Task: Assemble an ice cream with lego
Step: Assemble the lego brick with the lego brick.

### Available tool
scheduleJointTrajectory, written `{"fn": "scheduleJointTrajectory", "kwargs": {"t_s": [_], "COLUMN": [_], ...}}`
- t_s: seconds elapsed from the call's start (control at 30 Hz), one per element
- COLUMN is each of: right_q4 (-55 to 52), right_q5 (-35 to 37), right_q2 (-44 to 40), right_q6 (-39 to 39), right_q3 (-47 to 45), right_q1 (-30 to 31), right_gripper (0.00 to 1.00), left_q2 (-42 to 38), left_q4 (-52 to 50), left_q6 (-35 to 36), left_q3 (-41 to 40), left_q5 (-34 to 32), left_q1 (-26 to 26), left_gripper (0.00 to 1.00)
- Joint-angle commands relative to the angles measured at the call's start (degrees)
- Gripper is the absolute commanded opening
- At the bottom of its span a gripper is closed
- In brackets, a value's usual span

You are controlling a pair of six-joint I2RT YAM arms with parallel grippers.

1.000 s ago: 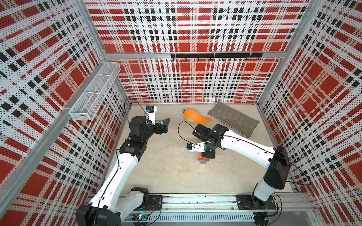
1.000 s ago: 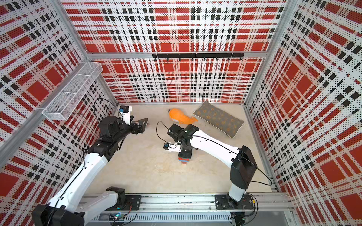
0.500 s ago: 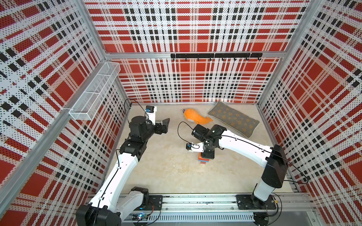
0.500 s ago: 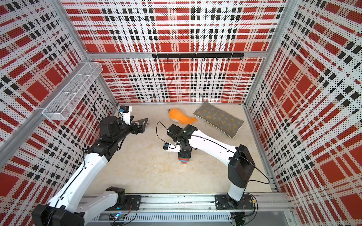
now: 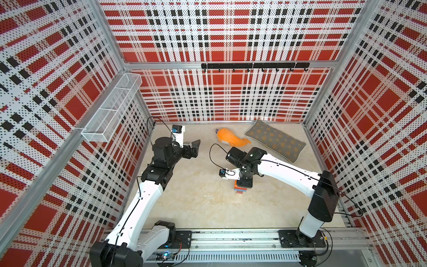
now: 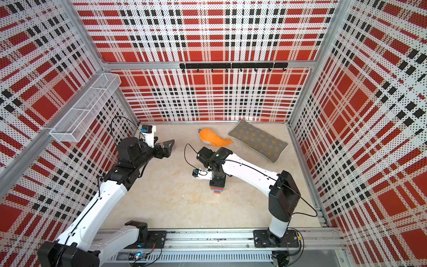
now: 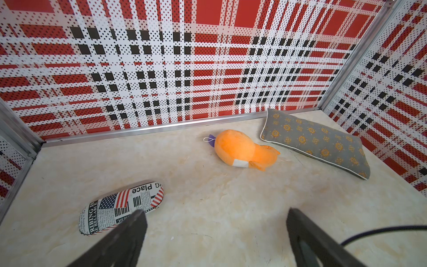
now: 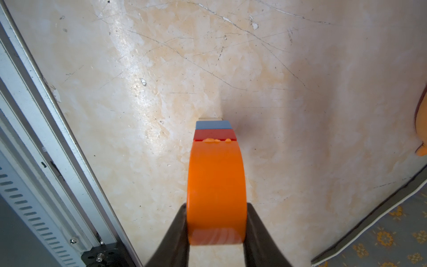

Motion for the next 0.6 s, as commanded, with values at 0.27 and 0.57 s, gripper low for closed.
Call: {"fn": "scheduleJointTrajectory", "kwargs": {"t_s": [0.27, 0.57], "right_q4": [1.6, 1.9], "right_q5": [0.6, 0.0], "right_q2": [-0.1, 0.6], "right_q6": [4.2, 4.0], "right_q3": [-1.2, -2.7], "right_q1": [0.8, 0.8], "right_gripper": [0.20, 0.20], "left_q2": [-0.1, 0.0], "left_q4": [0.6, 0.6], "left_q6": [0.4, 0.4], "left_q3": [-0.6, -0.7], "left_q5": [0.8, 0.7], "left_q1": [0.6, 0.6], "left_gripper": [0.98, 0.98]}}
